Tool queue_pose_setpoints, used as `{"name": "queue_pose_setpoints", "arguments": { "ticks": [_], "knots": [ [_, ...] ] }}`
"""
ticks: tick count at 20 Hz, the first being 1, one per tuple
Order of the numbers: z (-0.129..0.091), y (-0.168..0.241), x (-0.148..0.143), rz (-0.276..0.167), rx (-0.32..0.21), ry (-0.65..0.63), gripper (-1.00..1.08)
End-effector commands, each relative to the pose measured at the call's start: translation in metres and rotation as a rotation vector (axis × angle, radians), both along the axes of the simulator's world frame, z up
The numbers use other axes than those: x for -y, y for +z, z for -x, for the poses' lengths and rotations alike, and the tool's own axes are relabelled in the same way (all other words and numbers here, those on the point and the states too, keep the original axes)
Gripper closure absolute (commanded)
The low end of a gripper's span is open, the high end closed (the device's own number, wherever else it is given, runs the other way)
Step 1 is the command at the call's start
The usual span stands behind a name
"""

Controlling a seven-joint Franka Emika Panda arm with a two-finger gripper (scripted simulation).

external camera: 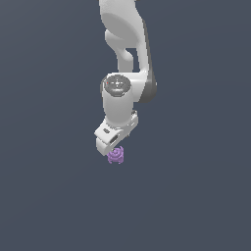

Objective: Pick up the object and move it to a goal position.

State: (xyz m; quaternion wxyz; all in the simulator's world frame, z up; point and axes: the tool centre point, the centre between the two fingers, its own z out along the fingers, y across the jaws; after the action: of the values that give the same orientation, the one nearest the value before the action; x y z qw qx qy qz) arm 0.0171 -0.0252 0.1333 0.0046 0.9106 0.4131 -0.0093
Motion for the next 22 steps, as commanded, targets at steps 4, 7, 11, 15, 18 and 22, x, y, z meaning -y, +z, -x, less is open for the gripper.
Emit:
{"name": "queue_pose_setpoints", "arguments": {
  "ticks": [4, 7, 11, 15, 18, 22],
  "knots": [
    [-0.004, -0.007, 0.005, -0.004, 0.0, 0.144, -0.92],
    [-0.006, -0.01, 0.008, -0.006, 0.0, 0.222, -0.92],
    [-0.008, -0.015, 0.011, -0.009, 0.001, 0.325, -0.92],
    [-0.011, -0.019, 0.015, -0.013, 0.002, 0.426, -0.92],
    [-0.012, -0.022, 0.017, -0.015, 0.004, 0.491, -0.92],
    [-0.014, -0.025, 0.02, -0.017, 0.005, 0.559, -0.92]
  ]
}}
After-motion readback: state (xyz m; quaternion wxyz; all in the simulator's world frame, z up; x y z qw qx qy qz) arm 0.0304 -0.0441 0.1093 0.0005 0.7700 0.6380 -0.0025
